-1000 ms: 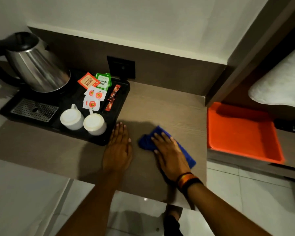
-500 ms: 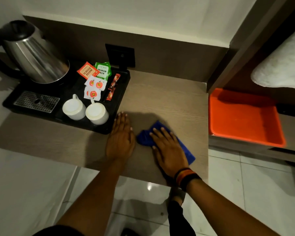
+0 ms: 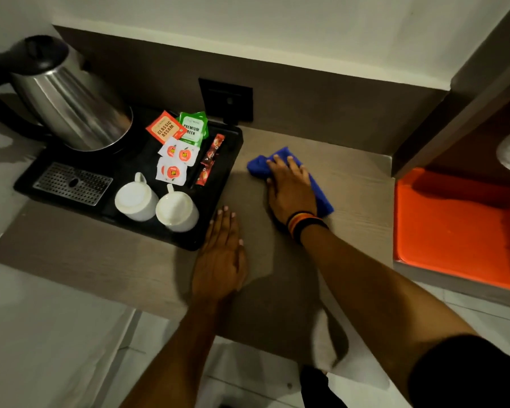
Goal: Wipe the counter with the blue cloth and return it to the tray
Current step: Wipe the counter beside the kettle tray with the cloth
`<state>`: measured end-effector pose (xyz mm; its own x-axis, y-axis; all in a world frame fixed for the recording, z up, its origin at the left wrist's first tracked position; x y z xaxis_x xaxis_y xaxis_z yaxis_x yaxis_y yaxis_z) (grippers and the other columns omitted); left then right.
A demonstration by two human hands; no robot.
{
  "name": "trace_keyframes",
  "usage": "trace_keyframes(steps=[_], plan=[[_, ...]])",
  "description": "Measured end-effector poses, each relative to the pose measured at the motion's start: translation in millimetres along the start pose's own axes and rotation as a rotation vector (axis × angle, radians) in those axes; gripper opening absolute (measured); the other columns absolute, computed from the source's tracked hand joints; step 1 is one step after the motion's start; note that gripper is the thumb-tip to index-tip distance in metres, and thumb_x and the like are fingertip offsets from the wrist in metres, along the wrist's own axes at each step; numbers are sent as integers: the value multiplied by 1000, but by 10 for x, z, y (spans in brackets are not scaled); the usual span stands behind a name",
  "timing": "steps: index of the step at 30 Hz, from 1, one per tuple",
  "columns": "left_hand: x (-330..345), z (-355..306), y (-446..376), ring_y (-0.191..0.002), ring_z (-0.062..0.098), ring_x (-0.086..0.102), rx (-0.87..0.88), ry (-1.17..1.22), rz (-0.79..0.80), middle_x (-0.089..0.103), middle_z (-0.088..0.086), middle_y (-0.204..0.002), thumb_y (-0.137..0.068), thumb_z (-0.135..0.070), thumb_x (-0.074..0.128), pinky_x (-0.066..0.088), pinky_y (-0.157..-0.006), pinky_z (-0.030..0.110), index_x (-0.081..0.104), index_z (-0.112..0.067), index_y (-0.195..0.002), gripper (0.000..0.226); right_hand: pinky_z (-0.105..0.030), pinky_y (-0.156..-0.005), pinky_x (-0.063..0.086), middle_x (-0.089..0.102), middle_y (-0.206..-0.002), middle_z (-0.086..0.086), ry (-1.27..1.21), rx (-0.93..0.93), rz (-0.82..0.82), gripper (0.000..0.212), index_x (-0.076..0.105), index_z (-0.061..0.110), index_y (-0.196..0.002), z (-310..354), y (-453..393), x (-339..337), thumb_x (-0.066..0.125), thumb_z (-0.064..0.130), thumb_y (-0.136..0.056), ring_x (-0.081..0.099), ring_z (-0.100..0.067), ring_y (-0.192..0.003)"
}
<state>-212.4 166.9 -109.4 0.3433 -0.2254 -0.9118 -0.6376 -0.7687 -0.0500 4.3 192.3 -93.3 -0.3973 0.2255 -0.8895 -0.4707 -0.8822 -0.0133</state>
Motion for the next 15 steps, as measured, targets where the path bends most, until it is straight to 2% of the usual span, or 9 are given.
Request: trace_keyframes(steps=[3,5,8,11,15], plan=[[-40,-55,19,-158,28,19,-12,18,-16,25,16,-168,-103,-23,37,19,-130,43,28,-2,-158,60,-47,-127,12,37,-161,-1,2,-205,135,50,37,24,-152,239,449,167,40,33,-103,24,-24,-152],[-61,-76,32,-158,26,19,-45,33,-12,26,15,-168,-104,-21,38,16,-129,38,30,-3,-158,57,-45,-127,10,33,-163,4,7,-237,171,50,35,27,-153,155,998,147,35,37,-104,20,-19,-154],[-105,-93,33,-159,21,13,-48,32,-10,21,11,-171,-107,-20,41,11,-130,36,24,-7,-160,57,-45,-128,13,35,-162,8,-12,-107,83,48,36,30,-152,-276,1767,-70,40,34,-105,20,-15,-154],[-131,-118,32,-159,22,12,-44,33,-11,19,11,-171,-107,-20,40,13,-131,40,22,-7,-160,57,-48,-127,16,40,-159,2,20,58,-19,47,42,26,-150,-471,2224,-189,46,29,-102,24,-21,-153],[-122,-130,185,-160,22,9,-39,16,20,15,11,-172,-108,-24,31,8,-131,39,16,-8,-161,58,-47,-127,11,38,-161,2,38,15,20,49,39,26,-151,-91,2400,4,38,32,-103,23,-22,-153]])
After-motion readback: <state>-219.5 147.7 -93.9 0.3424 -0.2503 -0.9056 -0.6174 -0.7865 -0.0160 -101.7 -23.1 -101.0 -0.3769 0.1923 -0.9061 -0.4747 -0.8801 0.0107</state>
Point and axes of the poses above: each hand's wrist, its own y-axis away from the middle knuckle, its own x-axis out of the palm, z = x × y, the point moved 4 cm from there along -y, towards the middle knuckle
